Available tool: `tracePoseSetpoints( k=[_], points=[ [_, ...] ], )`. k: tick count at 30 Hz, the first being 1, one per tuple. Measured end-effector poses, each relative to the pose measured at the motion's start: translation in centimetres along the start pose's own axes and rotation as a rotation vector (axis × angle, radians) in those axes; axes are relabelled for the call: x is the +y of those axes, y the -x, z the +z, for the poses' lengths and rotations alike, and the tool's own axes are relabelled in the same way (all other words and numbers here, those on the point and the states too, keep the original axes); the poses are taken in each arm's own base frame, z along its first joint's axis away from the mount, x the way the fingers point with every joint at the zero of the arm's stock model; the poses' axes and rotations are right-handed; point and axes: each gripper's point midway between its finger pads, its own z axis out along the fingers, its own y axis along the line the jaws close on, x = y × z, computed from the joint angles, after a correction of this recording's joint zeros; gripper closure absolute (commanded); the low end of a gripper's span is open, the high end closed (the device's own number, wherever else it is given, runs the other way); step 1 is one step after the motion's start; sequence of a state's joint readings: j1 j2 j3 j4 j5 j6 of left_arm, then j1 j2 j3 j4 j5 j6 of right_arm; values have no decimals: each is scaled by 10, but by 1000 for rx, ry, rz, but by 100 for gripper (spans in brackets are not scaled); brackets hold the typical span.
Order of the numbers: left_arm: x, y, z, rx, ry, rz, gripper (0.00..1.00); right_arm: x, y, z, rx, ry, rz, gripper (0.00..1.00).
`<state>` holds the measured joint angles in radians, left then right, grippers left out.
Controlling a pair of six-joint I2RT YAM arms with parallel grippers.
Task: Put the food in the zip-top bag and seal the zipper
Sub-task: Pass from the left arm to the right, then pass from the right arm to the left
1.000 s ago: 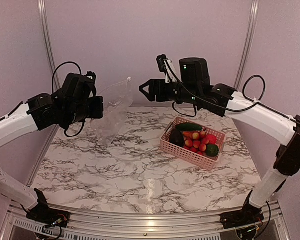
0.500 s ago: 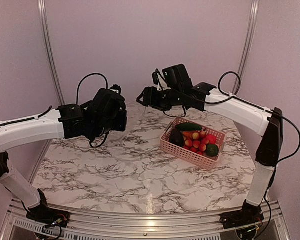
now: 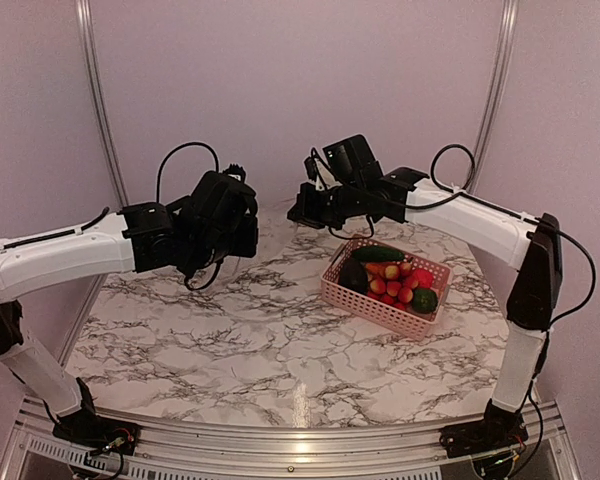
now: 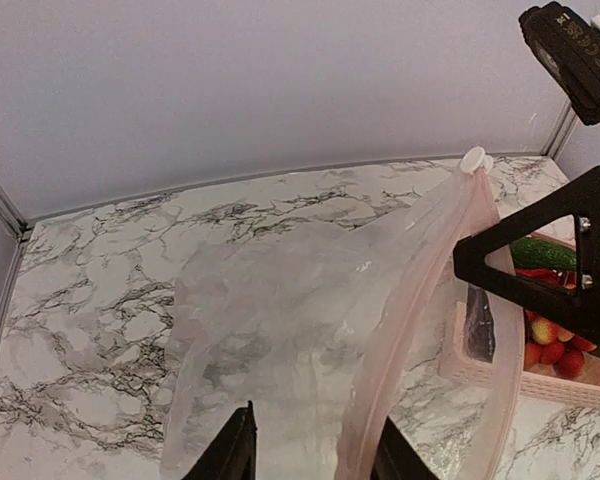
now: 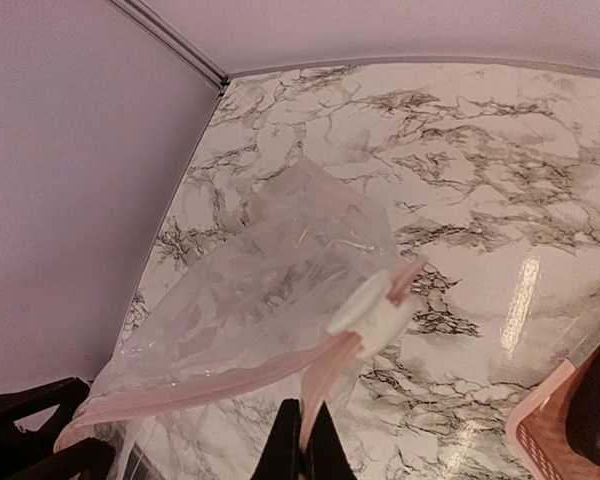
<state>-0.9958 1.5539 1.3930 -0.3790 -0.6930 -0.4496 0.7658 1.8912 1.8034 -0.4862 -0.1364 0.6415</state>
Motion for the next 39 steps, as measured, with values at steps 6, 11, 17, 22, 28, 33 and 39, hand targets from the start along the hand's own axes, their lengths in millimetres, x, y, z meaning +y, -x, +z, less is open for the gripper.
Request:
tracePoseSetpoints(
  k=[6,11,17,22,28,33,39],
  points=[
    [-21,14,3,31,-44,60,57,6,0,1,6,33,-28,100],
    [-41,16,12,98,-78,120,69,9,1,1,3,46,-47,100],
    [-38,-15,23,205,-39,191,85,10,1,1,4,52,-53,100],
    [-31,-17,23,212,-7,203,100,13,1,1,4,66,-55,100],
    [-23,-14,22,199,33,206,100,15,0,1,8,77,-60,86],
    [-12,-4,17,183,48,184,100,19,-1,-13,10,105,-104,53],
    [26,2,4,172,85,142,100,17,-5,-83,-66,142,-199,53]
  ],
)
